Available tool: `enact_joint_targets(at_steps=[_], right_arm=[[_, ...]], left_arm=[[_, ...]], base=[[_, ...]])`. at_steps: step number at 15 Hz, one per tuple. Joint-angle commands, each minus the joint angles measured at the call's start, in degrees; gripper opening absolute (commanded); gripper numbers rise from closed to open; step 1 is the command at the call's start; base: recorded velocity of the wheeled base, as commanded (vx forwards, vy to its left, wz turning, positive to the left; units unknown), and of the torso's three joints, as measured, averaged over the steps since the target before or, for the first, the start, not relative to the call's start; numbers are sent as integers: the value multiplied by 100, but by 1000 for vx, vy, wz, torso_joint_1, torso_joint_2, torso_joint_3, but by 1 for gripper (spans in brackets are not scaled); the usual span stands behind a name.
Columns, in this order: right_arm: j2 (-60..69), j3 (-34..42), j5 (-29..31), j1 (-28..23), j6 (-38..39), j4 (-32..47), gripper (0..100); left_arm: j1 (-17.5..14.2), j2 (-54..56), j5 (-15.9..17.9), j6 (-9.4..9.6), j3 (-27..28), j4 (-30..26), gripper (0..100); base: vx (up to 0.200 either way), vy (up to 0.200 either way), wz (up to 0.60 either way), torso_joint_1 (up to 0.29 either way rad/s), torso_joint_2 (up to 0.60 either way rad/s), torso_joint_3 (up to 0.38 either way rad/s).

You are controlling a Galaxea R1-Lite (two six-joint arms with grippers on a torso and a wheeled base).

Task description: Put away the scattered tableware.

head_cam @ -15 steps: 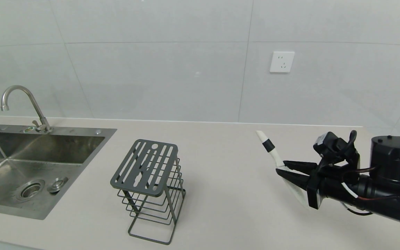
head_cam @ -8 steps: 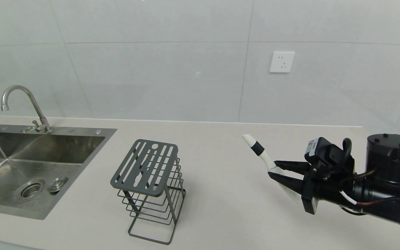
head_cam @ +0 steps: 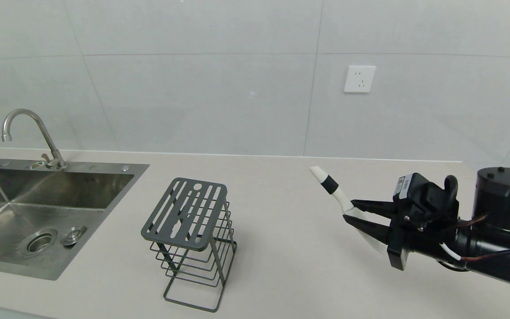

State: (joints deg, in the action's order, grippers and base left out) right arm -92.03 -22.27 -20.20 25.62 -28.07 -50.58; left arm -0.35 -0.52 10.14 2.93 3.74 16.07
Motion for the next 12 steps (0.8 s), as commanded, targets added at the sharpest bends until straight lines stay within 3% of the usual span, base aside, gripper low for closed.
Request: enact_joint_targets(at_steps=[1,4,5,7,8,9,10,12], right_arm=[[36,-40,-2,-5,-5,4,0],[115,-40,-2,4,-84,-13,0],[124,-23,-2,4,-128,-13,0],[176,4,-2,-5,-172,-13,0],[176,4,-2,4,-181,-13,0],[176,4,-2,4,-181,-13,0],[168,39,-2,4,-181,4,0],[168,56,-2,4,-225,4,0]], left_arm=[[44,-220,190,-20,267,46,100],[334,-800,612,41,672,37,100],[404,-1055,893,41,839,46,100],[440,-2066,1781,50,1287,107,100],[466,-2426,2027,77,1463,125,100],[466,-2426,2027,77,1463,125,100],[466,-3059,2519,244,1682,134,100],[492,-3428,2695,411,1744,134,100]], base=[[0,0,0,0,0,0],[0,0,0,0,0,0],[0,0,0,0,0,0],[0,0,0,0,0,0],[0,0,0,0,0,0],[0,0,0,0,0,0],[0,0,0,0,0,0],[0,0,0,0,0,0]])
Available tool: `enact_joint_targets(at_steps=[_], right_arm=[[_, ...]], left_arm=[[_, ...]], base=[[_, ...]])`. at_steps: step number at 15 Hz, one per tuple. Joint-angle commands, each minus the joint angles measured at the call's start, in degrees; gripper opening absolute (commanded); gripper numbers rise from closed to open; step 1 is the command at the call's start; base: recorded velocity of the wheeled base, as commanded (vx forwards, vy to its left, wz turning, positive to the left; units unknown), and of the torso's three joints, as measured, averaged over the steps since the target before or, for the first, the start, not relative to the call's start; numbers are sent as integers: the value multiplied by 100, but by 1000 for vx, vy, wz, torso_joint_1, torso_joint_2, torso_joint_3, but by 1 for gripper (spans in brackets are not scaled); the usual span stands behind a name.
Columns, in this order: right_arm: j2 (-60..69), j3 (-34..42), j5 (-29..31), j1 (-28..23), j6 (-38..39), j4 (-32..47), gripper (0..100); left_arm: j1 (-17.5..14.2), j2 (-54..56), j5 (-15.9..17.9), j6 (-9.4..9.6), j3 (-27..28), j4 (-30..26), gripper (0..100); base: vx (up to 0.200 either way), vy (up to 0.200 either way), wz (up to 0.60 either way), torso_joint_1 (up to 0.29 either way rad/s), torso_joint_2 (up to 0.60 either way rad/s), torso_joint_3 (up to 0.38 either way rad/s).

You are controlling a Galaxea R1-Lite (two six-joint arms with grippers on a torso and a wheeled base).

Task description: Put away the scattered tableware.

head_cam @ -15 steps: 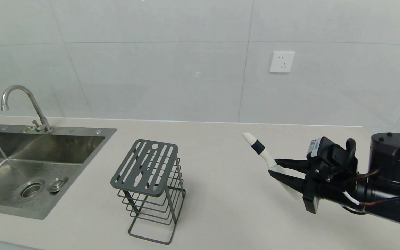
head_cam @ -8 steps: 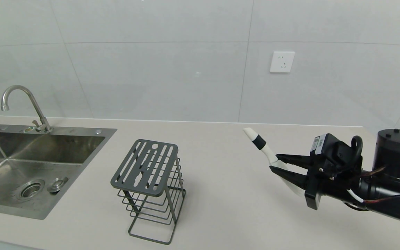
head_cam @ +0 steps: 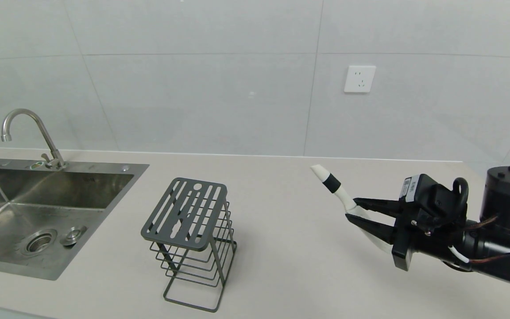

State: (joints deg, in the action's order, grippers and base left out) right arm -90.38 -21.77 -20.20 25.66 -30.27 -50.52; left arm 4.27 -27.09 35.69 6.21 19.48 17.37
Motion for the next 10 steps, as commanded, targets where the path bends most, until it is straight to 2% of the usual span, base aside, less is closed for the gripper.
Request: enact_joint_targets(at_steps=[1,2,4,6,7,9,10], right_arm=[[3,-11,-2,0,-40,7,0],[-6,-11,-2,9,-58,7,0],[3,-20,-2,0,-58,7,0],[3,-64,-2,0,-58,-2,0],[3,-82,-2,0,-67,-2,0],[3,-108,-2,0,-120,-11,0],[3,-161,-2,0,-128,-11,0]], left_arm=[[171,-1062,280,109,232,3,100],[443,-1396,394,109,328,12,100],[1270,-1958,482,47,513,91,100],[1955,-2336,491,-146,574,407,100],[2342,-2679,491,-287,601,768,100],[2500,-3136,482,-392,601,1295,100],[2500,-3488,456,-621,610,1655,100]], base=[[0,0,0,0,0,0],[0,0,0,0,0,0],[0,0,0,0,0,0],[0,0,0,0,0,0],[0,0,0,0,0,0],[0,0,0,0,0,0],[0,0,0,0,0,0]])
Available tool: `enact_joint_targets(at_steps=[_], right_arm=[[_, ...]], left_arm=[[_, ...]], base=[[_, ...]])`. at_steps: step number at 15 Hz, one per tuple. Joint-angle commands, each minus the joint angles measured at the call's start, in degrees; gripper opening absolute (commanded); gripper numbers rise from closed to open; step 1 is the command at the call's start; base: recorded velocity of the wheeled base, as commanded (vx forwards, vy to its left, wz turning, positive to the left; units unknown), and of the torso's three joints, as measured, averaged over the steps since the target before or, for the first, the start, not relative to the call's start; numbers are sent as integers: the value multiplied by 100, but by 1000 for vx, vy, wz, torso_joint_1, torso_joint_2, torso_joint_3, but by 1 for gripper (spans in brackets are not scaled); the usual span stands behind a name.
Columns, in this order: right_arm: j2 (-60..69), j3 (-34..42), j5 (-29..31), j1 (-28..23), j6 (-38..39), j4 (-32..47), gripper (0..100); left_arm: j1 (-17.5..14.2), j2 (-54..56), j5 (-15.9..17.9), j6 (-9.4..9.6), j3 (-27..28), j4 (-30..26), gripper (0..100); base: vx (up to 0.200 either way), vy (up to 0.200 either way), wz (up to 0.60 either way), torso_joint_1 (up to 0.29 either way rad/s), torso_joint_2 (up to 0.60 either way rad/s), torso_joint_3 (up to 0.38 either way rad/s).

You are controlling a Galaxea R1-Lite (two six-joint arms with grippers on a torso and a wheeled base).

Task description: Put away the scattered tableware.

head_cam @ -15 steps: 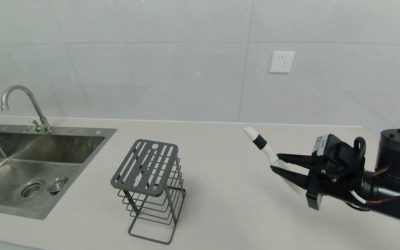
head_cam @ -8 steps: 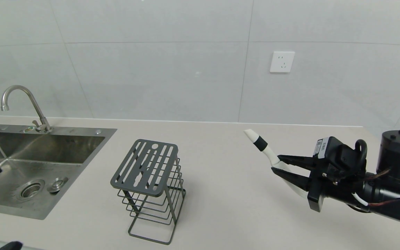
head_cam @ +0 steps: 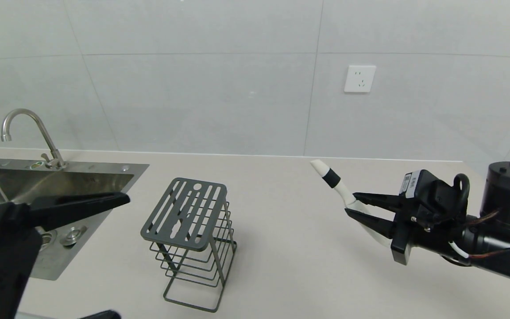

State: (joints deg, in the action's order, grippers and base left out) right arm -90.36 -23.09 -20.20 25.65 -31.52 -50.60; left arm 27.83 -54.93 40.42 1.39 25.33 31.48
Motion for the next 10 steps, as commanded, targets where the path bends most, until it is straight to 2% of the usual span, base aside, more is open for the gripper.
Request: enact_joint_targets(at_steps=[1,2,3,4,5,7,10], right_arm=[[1,-55,-2,2,-3,-2,0],[1,-82,-2,2,-12,-2,0],[1,-99,-2,2,-3,-20,0],[1,-170,-2,2,-3,-20,0],[1,-266,7,2,-3,-20,0],[-8,-301,16,10,-3,-29,0],[1,-389,25,2,-3,-46,0]], left_arm=[[135,-826,-52,-570,77,306,100],[135,-897,-158,-1290,130,306,100],[135,-1037,-413,-1695,235,350,100],[152,-1266,-676,-1862,420,368,100],[188,-1485,-773,-1888,604,438,100],[548,-1934,-843,-1888,815,720,100],[979,-2672,-1221,-1879,833,1423,100]], base=[[0,0,0,0,0,0],[0,0,0,0,0,0],[0,0,0,0,0,0],[0,0,0,0,0,0],[0,0,0,0,0,0],[0,0,0,0,0,0],[0,0,0,0,0,0]])
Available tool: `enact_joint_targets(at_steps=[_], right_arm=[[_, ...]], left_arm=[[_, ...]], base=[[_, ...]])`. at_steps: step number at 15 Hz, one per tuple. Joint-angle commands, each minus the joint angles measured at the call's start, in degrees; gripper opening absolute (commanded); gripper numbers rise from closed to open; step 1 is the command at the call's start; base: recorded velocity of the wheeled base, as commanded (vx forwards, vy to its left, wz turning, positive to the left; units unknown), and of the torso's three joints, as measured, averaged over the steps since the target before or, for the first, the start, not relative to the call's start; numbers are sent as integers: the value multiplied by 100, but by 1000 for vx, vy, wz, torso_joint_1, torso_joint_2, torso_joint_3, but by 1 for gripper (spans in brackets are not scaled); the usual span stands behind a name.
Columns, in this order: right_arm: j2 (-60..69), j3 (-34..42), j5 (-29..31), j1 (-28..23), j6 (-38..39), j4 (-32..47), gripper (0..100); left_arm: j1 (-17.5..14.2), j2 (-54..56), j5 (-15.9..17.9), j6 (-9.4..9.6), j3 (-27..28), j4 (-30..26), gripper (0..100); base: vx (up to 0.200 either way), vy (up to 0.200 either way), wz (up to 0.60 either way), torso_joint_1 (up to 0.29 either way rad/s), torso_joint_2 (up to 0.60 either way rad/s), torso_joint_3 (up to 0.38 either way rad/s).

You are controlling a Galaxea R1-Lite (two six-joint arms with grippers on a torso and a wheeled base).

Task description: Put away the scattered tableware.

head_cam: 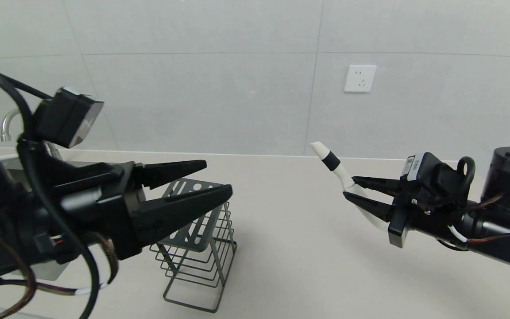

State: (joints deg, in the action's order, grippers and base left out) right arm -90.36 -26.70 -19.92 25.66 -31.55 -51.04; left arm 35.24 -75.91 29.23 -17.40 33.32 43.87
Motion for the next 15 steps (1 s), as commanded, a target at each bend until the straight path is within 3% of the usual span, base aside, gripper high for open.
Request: enact_joint_targets(at_steps=[1,4,7,15], right_arm=[[1,-55,-3,9,0,-20,0],[1,-81,-12,18,-9,-99,0],[9,-213,-12,18,-9,-108,0],[36,-310,-12,44,0,-213,0]], left_arm=[[404,-890,-207,-1,43,596,100],[826,-1637,-339,17,43,1686,100],[941,-2156,-603,8,158,2284,100],[949,-2727,-629,-1,632,2635,100]], base=[[0,0,0,0,0,0],[0,0,0,0,0,0],[0,0,0,0,0,0],[0,0,0,0,0,0]])
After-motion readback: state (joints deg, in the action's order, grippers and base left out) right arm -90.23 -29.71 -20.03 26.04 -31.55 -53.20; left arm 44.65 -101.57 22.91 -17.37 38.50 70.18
